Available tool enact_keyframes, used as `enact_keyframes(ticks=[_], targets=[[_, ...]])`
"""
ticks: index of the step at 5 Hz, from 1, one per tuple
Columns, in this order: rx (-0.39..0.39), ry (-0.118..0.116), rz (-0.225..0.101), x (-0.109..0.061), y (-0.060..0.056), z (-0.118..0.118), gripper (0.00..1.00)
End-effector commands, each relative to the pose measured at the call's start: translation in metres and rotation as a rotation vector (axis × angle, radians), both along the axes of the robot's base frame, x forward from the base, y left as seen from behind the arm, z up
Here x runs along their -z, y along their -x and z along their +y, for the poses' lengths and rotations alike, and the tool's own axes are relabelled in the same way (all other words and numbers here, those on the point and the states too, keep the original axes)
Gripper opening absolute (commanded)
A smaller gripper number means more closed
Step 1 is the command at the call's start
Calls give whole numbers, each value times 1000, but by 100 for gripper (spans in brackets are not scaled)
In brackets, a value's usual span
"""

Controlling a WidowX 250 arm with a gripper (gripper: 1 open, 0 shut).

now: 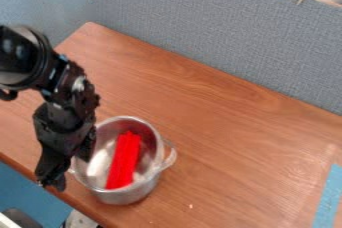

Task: Move the red object from the metal pot to the table

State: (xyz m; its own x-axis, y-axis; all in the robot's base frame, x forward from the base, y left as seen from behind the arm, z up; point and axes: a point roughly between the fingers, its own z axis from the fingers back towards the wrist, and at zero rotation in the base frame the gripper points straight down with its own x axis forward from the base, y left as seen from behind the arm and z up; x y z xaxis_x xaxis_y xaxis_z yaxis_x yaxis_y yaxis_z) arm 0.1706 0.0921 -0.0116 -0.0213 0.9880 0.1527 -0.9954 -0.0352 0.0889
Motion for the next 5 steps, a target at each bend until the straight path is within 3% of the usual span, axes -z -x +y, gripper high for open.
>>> enact_keyframes(ticks=[1, 2, 3, 5], targets=[[3, -3, -15, -32, -10, 39, 100], [29, -6, 15, -63, -21, 60, 100], [40, 14, 7, -96, -33, 82, 100], [187, 9, 8, -48, -20, 60, 100]])
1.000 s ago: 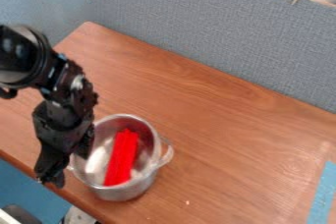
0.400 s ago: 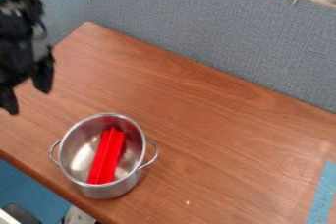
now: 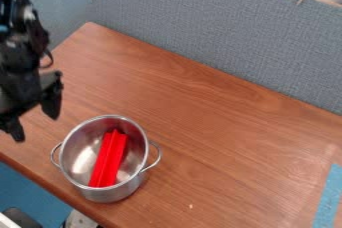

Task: Move the red object from the metal pot to the table

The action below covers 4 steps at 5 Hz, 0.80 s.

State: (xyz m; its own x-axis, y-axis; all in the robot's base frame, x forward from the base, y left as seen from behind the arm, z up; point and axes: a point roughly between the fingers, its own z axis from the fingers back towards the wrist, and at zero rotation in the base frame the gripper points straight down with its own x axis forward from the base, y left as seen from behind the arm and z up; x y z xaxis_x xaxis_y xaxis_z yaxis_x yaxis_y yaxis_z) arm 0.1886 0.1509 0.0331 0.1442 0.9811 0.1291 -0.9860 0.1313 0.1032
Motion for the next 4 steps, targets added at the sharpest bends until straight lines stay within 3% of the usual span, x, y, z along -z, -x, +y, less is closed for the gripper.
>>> enact_keyframes(ticks=[1, 2, 4], targets=[[269, 0, -13, -6, 6, -12, 100], [519, 13, -7, -4, 13, -24, 100], [489, 18, -21, 3, -31, -9, 100]])
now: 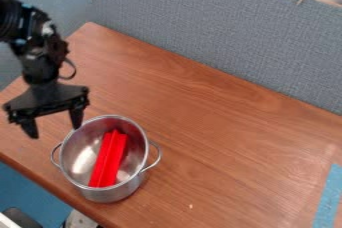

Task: Move the red object from the metal pot to the table

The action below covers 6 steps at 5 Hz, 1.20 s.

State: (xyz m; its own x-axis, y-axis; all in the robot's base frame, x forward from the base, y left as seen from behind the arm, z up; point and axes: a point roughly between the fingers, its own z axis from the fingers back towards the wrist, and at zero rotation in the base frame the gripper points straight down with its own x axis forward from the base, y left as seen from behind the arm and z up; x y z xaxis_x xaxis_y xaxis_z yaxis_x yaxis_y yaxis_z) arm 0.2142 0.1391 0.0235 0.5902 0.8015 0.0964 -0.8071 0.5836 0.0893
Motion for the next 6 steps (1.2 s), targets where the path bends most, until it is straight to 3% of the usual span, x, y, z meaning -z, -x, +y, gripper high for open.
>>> enact_keyframes(ticks=[1, 3, 4, 5, 6], targets=[[-61, -2, -17, 4, -10, 51, 100], [-94, 30, -22, 0, -21, 116, 100], [-94, 36, 4, -1, -7, 90, 100], [-84, 59, 14, -6, 9, 64, 100], [166, 64, 28, 3, 4, 47, 100]])
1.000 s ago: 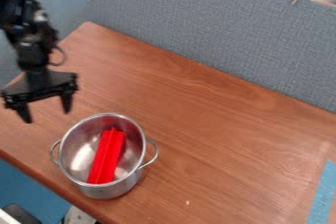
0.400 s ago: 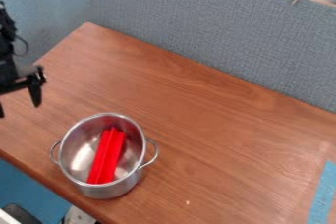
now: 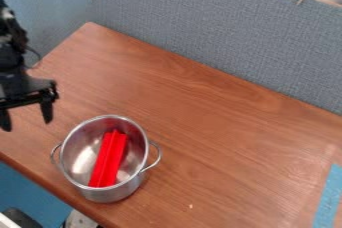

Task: Move the red object from the metal pot to the table

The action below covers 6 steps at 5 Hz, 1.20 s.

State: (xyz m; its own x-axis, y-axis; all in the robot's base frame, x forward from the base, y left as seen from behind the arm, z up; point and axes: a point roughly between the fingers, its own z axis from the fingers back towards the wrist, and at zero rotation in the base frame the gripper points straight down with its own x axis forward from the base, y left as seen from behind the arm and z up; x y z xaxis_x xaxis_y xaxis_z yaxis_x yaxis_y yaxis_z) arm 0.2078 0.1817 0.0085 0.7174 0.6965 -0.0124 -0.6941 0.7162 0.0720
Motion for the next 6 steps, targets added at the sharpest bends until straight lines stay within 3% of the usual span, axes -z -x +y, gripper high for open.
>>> enact_keyframes(ticks=[1, 2, 3, 4, 5, 6], targets=[[249, -8, -33, -16, -10, -25, 100], [293, 4, -48, -23, 4, -61, 100], [324, 13, -37, -16, 20, -95, 100], [424, -3, -33, 33, 7, -98, 100], [546, -37, -18, 61, -12, -101, 100], [632, -48, -32, 62, -28, -98, 0]])
